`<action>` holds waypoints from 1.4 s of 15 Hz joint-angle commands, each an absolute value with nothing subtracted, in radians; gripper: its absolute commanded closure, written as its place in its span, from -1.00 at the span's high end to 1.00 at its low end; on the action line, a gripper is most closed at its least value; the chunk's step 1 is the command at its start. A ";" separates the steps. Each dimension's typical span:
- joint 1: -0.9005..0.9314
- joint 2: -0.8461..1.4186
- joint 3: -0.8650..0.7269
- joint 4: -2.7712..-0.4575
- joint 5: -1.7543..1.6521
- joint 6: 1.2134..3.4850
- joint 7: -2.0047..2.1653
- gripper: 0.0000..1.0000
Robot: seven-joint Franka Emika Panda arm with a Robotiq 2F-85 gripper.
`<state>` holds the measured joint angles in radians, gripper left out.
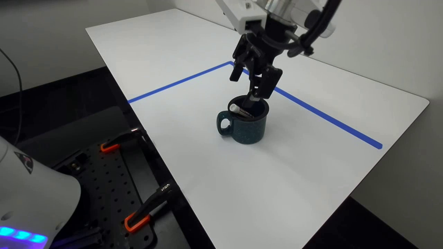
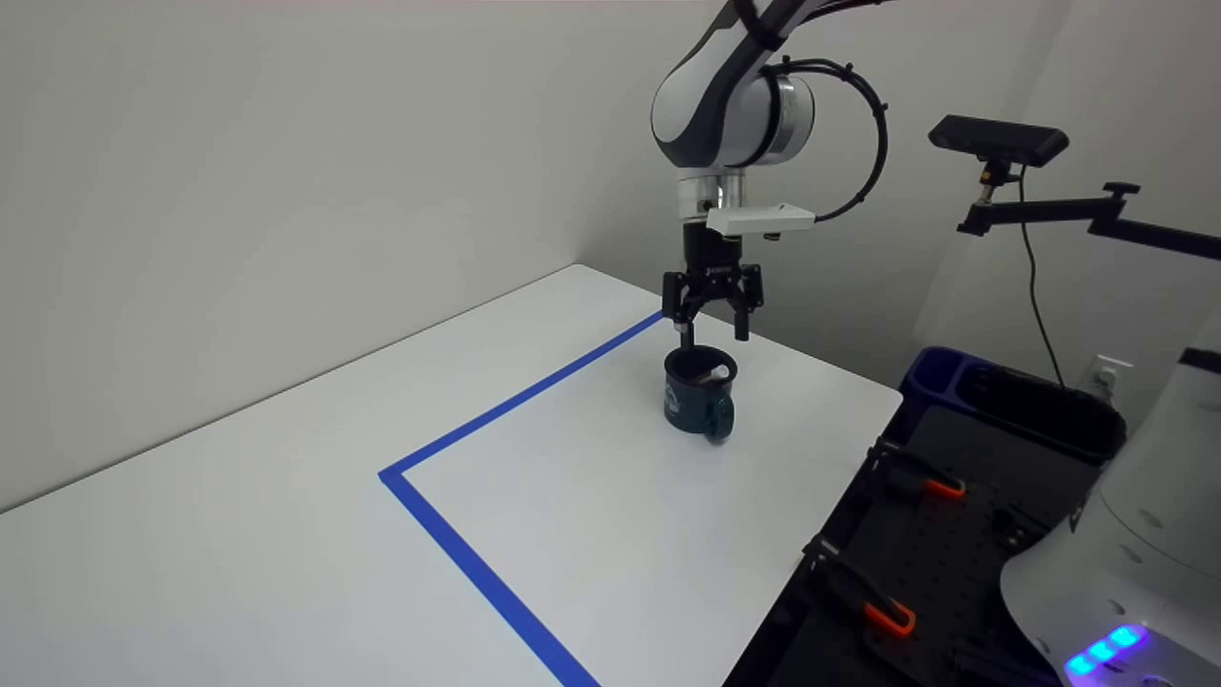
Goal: Put the marker on the table.
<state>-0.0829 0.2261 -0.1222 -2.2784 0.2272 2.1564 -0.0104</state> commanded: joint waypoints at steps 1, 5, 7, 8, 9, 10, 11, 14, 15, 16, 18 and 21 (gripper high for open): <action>-0.101 0.281 -0.099 -2.235 0.247 2.179 -0.029 1.00; -0.103 0.323 -0.094 -2.209 0.240 2.185 -0.015 1.00; -0.105 0.338 -0.096 -2.199 0.237 2.184 -0.009 1.00; -0.106 0.344 -0.096 -2.196 0.237 2.184 -0.009 1.00; -0.108 0.349 -0.095 -2.192 0.239 2.184 -0.011 1.00; -0.110 0.355 -0.094 -2.187 0.240 2.182 -0.011 1.00; -0.110 0.359 -0.094 -2.184 0.239 2.179 -0.011 1.00; -0.111 0.369 -0.093 -2.173 0.234 2.167 -0.009 0.53; -0.112 0.370 -0.092 -2.171 0.234 2.162 -0.011 0.36; -0.112 0.369 -0.092 -2.169 0.234 2.159 -0.010 0.19; -0.112 0.369 -0.092 -2.166 0.232 2.151 -0.009 0.10; -0.108 0.367 -0.091 -2.169 0.226 2.136 0.002 0.27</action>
<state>-0.0968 0.3658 -0.1077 -2.1829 0.2272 2.1724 -0.0116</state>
